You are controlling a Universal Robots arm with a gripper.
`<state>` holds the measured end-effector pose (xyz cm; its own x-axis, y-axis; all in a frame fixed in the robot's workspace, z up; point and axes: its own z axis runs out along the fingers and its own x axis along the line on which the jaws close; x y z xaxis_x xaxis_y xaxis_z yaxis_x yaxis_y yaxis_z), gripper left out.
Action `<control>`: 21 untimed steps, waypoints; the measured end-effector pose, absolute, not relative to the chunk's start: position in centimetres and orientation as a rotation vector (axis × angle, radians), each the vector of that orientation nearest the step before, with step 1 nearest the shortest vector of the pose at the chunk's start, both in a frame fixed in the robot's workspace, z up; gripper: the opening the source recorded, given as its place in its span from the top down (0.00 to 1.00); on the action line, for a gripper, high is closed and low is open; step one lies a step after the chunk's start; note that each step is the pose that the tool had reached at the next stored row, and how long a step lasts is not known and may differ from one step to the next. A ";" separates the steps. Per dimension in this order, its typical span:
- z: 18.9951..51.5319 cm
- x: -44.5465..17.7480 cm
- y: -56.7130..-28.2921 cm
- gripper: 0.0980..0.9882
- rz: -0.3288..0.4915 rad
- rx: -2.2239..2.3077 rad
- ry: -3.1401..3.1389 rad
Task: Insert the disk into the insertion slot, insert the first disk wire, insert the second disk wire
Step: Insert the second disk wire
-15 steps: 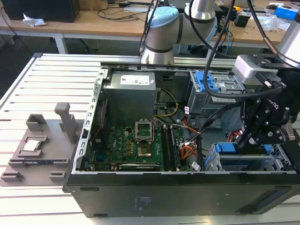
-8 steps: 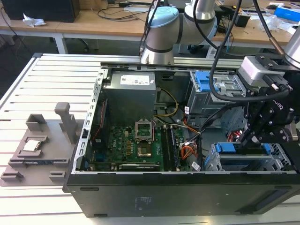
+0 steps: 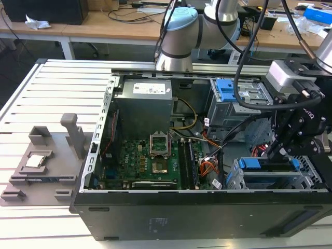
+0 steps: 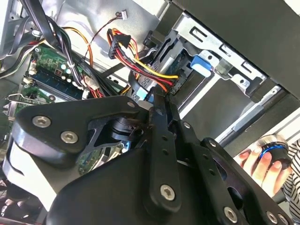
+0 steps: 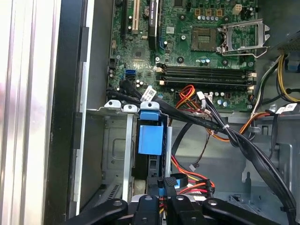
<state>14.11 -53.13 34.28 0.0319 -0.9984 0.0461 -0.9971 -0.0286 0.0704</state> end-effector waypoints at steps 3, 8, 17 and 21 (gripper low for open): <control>34.1 14.2 -53.1 0.92 -0.027 2.195 -2.130; 34.1 14.2 -53.3 0.92 -0.028 2.195 -2.130; 33.9 14.2 -53.4 0.92 -0.029 2.196 -2.130; 33.7 14.2 -53.4 0.92 -0.029 2.196 -2.130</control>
